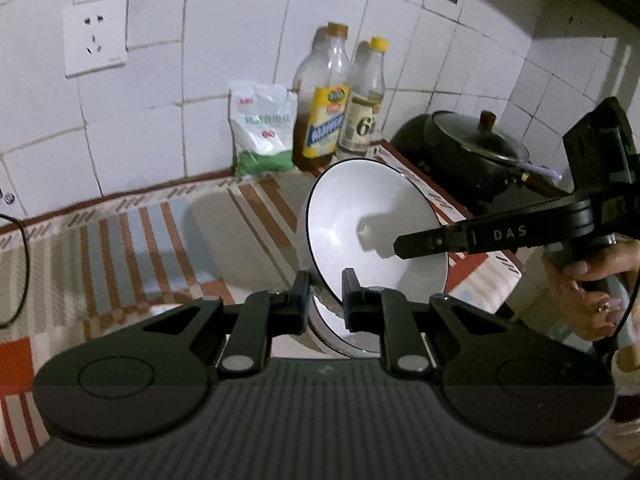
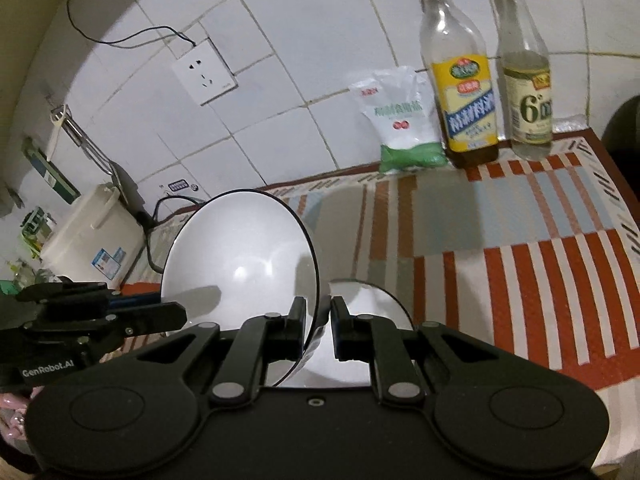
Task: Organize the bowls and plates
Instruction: 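Carry the nested bowls with both tools and lower them onto the third bowl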
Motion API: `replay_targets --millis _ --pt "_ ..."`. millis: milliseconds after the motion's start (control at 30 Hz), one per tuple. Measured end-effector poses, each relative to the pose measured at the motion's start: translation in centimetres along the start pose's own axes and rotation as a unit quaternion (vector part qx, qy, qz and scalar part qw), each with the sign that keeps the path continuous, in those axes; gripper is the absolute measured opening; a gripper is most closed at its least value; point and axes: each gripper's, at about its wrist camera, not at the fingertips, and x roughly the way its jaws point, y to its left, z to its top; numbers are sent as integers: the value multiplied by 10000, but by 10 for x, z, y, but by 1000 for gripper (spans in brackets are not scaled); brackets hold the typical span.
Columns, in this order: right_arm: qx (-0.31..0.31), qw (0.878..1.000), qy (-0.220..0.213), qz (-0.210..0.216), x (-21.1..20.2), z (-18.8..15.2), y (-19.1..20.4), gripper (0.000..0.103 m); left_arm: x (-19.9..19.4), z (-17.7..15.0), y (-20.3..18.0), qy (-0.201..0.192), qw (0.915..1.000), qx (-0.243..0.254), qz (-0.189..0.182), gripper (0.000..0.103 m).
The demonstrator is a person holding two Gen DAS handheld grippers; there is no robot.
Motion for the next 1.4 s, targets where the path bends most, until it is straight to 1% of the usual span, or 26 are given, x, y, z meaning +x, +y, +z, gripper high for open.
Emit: replay_targets --millis 133,267,433,633,700,867,900,1067,1133,1200,1267,1333,1367,1400 --pt "117 9999 24 15 3 -7 -13 17 13 -6 -6 164 9999 20 -27 15" --pt "129 9999 51 -73 8 -14 -21 17 29 -10 -7 375 9993 -47 -50 15" --pt "-116 9995 70 -282 12 -19 -22 17 43 -17 -8 557 9984 -97 -90 15" --pt "-565 9958 -11 -716 16 -22 -18 16 58 -19 -16 677 9977 33 -26 15" --pt "-670 9946 -12 -796 17 -24 -18 16 63 -19 -16 744 9972 60 0 14" --pt "-1106 9888 -83 -1000 21 -28 -9 17 63 -19 -17 750 9971 103 72 14" --pt "-1180 9876 -101 -1035 22 -28 -7 18 63 -20 -16 734 9972 101 103 14" --pt "-1687 9765 -312 -1302 26 -33 4 21 64 -20 -14 672 9976 94 171 14" --pt "-1833 9730 -421 -1336 26 -37 7 25 64 -22 -15 620 9978 127 205 15" --pt "-1851 9730 -554 -1263 24 -41 6 28 63 -26 -16 510 9983 134 242 15" --pt "-1816 9740 -726 -1146 20 -45 3 31 61 -31 -17 345 9990 136 246 20" --pt "-1818 9736 -940 -1012 13 -53 3 39 58 -37 -17 133 9997 90 167 27" --pt "-1832 9729 -1062 -927 8 -57 3 41 55 -40 -17 25 9999 49 130 35" --pt "-1841 9719 -1182 -868 3 -61 4 47 52 -43 -17 -113 9999 7 87 44"
